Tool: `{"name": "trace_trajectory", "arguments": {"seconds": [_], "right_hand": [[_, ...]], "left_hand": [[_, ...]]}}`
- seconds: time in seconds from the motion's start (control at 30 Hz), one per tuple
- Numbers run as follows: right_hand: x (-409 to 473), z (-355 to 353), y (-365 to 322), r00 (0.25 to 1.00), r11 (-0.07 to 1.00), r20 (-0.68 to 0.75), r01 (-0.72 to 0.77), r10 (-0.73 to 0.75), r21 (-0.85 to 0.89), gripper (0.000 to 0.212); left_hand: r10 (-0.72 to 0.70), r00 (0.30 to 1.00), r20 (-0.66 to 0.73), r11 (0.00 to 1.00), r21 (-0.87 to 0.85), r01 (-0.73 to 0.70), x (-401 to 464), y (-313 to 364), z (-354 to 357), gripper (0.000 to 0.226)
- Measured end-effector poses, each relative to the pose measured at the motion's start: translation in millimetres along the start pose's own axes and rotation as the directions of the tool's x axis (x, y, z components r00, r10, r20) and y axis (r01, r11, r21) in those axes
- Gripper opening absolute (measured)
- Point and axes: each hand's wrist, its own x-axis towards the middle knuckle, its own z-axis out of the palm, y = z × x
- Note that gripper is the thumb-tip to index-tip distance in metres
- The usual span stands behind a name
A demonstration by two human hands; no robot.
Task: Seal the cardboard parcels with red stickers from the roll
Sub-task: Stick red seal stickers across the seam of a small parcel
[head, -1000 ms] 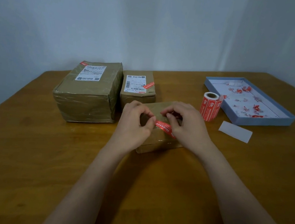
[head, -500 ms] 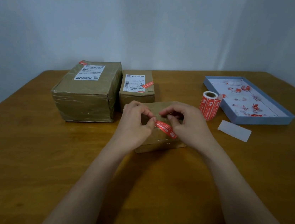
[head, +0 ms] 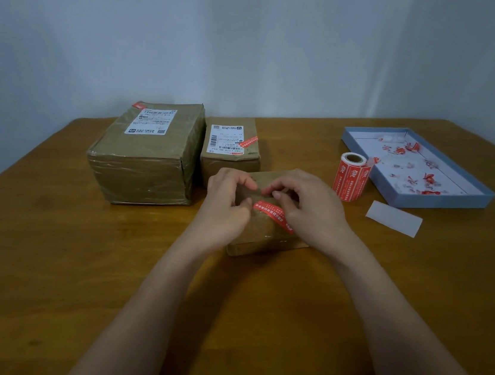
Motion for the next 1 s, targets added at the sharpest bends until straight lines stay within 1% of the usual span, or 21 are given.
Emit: {"name": "trace_trajectory", "arguments": {"seconds": [0.13,0.3,0.7,0.8,0.93,1.0], "right_hand": [[3.5,-2.2,-9.1,0.996,0.997,0.075,-0.037,0.041,-0.063,0.028],[6.1,-2.3,-14.0,0.991,0.995,0.120,-0.042,0.053,-0.095,0.027],[6.4,-3.1,-16.6,0.989,0.989,0.136,-0.033,0.053,-0.144,0.027],[7.1,-3.1,-14.0,0.988,0.992,0.150,-0.022,0.041,-0.128,0.023],[8.7,-3.0,-10.1,0.991,0.996,0.131,-0.009,0.021,-0.091,0.009],[10.4,-5.1,-10.9,0.990,0.996,0.136,-0.034,0.044,-0.077,0.009]], "left_hand": [[-0.034,0.999,0.018,0.997,-0.075,0.035,1.3,-5.0,-2.5,0.035],[-0.025,1.000,0.015,0.996,-0.085,0.026,1.6,-6.7,-2.7,0.035],[-0.023,0.999,0.024,0.996,-0.082,0.024,2.6,-8.1,-1.9,0.034],[-0.020,1.000,0.023,0.996,-0.083,0.022,2.7,-8.9,-1.7,0.034],[-0.021,1.000,0.022,0.996,-0.089,0.023,2.3,-8.6,-1.7,0.033],[-0.026,0.999,0.026,0.995,-0.093,0.028,2.0,-7.9,-1.9,0.033]]}}
